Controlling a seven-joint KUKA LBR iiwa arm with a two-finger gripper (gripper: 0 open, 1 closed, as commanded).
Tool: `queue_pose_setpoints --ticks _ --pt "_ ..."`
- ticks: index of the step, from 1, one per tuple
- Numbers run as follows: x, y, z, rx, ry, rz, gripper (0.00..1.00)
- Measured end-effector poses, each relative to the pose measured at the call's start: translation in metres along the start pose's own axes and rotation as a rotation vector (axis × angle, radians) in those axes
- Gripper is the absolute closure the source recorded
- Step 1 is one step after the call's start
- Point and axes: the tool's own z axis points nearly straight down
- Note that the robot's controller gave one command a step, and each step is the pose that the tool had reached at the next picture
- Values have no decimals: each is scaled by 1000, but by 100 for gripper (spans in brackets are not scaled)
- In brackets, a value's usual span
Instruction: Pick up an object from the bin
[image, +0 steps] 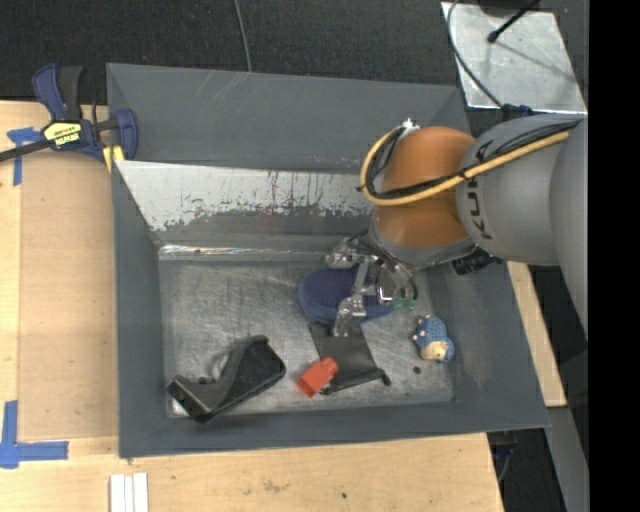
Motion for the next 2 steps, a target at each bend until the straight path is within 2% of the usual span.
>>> queue_pose_setpoints --ticks 1,2 --pt "-1 0 -1 0 -3 -1 100" --pt "-6 -18 -208 1 -12 -280 100"
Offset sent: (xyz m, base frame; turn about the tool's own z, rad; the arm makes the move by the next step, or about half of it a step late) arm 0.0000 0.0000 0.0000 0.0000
